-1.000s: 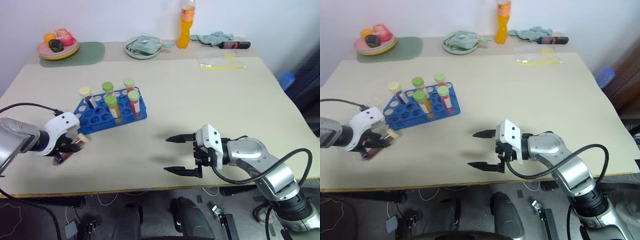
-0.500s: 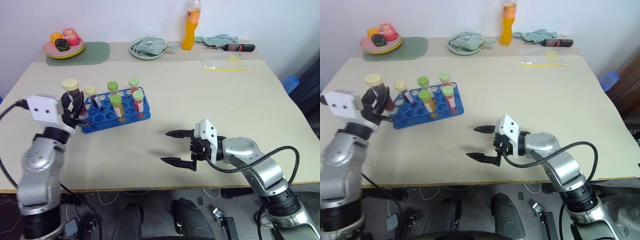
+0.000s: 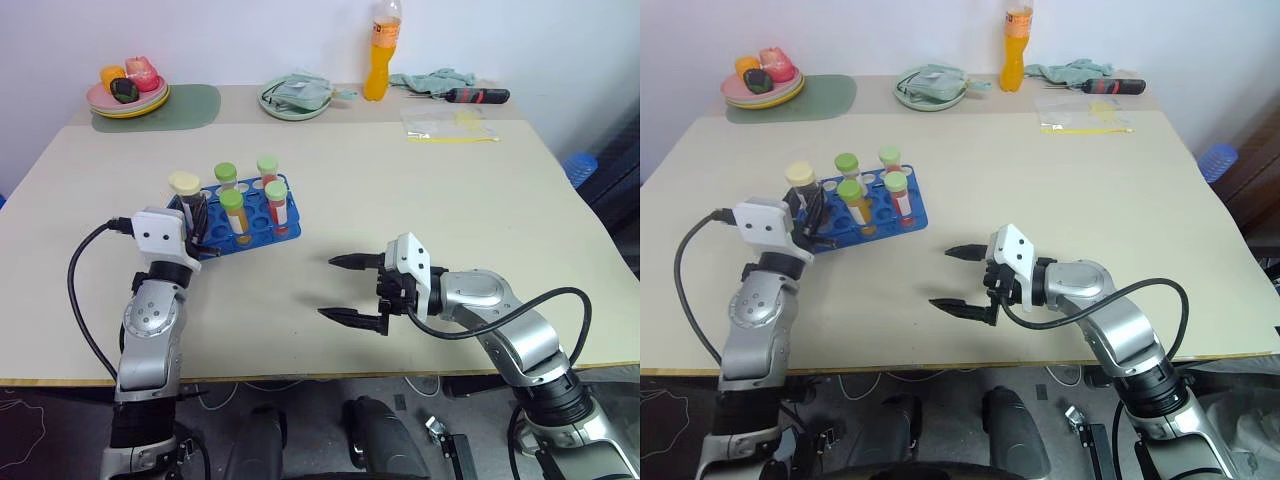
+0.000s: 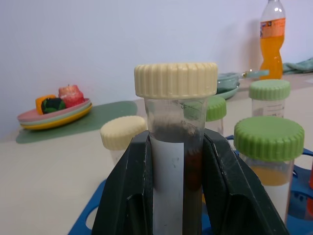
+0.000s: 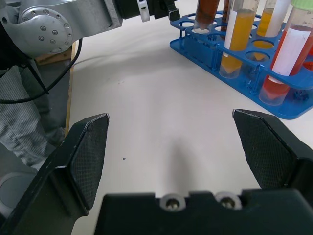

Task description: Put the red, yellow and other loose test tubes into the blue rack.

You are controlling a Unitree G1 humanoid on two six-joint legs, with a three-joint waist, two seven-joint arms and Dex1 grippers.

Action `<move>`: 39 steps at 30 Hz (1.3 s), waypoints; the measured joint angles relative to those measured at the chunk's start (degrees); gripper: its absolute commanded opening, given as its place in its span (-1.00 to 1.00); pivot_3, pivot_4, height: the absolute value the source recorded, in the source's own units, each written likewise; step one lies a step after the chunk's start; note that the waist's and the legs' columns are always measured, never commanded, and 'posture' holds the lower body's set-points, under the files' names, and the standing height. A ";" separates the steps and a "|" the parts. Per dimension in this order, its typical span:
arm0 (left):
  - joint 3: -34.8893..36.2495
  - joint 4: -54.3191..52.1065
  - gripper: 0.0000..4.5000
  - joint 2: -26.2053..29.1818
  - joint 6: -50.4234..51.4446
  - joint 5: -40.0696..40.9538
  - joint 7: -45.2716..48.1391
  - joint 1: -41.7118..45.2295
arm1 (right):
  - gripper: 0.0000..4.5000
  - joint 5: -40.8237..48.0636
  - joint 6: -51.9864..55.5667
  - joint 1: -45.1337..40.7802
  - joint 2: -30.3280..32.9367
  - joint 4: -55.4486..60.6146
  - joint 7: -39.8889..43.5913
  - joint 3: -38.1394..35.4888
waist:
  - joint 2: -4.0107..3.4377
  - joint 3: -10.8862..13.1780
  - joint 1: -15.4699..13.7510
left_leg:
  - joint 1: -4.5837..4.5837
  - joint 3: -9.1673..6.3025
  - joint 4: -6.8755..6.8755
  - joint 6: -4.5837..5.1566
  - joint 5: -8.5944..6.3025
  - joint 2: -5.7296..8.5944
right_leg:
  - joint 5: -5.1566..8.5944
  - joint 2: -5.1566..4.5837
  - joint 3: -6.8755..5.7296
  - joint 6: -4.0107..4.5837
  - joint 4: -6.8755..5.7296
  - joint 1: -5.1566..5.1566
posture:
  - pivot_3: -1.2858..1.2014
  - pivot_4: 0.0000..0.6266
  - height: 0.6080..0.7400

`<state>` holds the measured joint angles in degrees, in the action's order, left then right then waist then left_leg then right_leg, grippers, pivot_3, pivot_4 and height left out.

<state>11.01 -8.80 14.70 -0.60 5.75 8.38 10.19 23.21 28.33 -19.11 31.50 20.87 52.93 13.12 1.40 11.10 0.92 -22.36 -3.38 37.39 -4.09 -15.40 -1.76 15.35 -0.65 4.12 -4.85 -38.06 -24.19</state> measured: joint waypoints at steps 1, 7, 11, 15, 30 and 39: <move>0.00 0.16 -0.66 0.19 -0.09 -0.13 0.02 0.04 | 1.00 0.00 0.00 0.02 0.00 0.02 -0.16 0.00 | 0.00 0.00 0.02 | 0.00 0.00 0.00 0.00 0.00 0.00 | 0.00 0.00 0.00 0.00 0.00 0.00 | 0.03 -0.52 1.00; 0.00 0.21 -0.66 0.70 -0.17 -0.29 -0.05 -0.15 | 1.00 0.02 0.01 0.26 0.06 0.05 -0.62 -0.02 | -0.01 0.00 0.04 | 0.01 0.00 -0.01 0.00 0.00 0.00 | 0.00 0.00 0.00 0.00 0.00 0.00 | 0.03 -0.52 1.00; 0.06 -0.31 -0.66 1.05 0.17 -0.39 -0.16 -1.02 | 1.00 0.04 0.04 0.27 0.06 0.05 -0.69 -0.02 | -0.01 -0.01 0.07 | 0.01 0.00 -0.01 0.00 0.00 0.00 | 0.00 0.00 0.00 0.00 0.00 0.00 | 0.03 -0.52 1.00; 0.14 -0.58 -0.66 1.00 0.71 0.03 -0.18 -1.10 | 1.00 0.06 0.05 0.27 0.06 0.05 -0.65 -0.02 | -0.02 -0.01 0.10 | 0.01 0.01 -0.01 0.00 0.00 0.00 | 0.00 0.00 0.00 0.00 0.00 0.00 | 0.03 -0.52 1.00; 1.16 2.13 0.67 -1.29 1.17 2.66 -0.51 -0.94 | 1.00 0.18 0.11 0.27 0.06 0.06 -0.63 -0.02 | -0.02 -0.01 0.03 | 0.01 0.00 -0.02 0.00 0.00 0.00 | 0.00 0.01 0.00 0.00 0.00 0.00 | 0.03 -0.52 1.00; 4.66 -7.90 0.96 -0.51 2.79 9.81 0.84 -6.42 | 1.00 2.84 1.53 0.52 1.29 0.10 -0.20 -3.44 | -0.02 -0.01 0.13 | 0.01 -0.01 -0.03 0.00 0.00 -0.03 | 0.00 0.00 0.00 0.00 0.00 0.00 | 0.03 -0.52 1.00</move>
<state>15.66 -16.71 14.19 2.19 15.57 9.21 3.77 26.05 29.85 -18.59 32.78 20.97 52.73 9.68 1.39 11.09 1.05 -22.35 -3.39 37.35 -4.10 -15.40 -1.79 15.35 -0.65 4.12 -4.85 -38.06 -24.19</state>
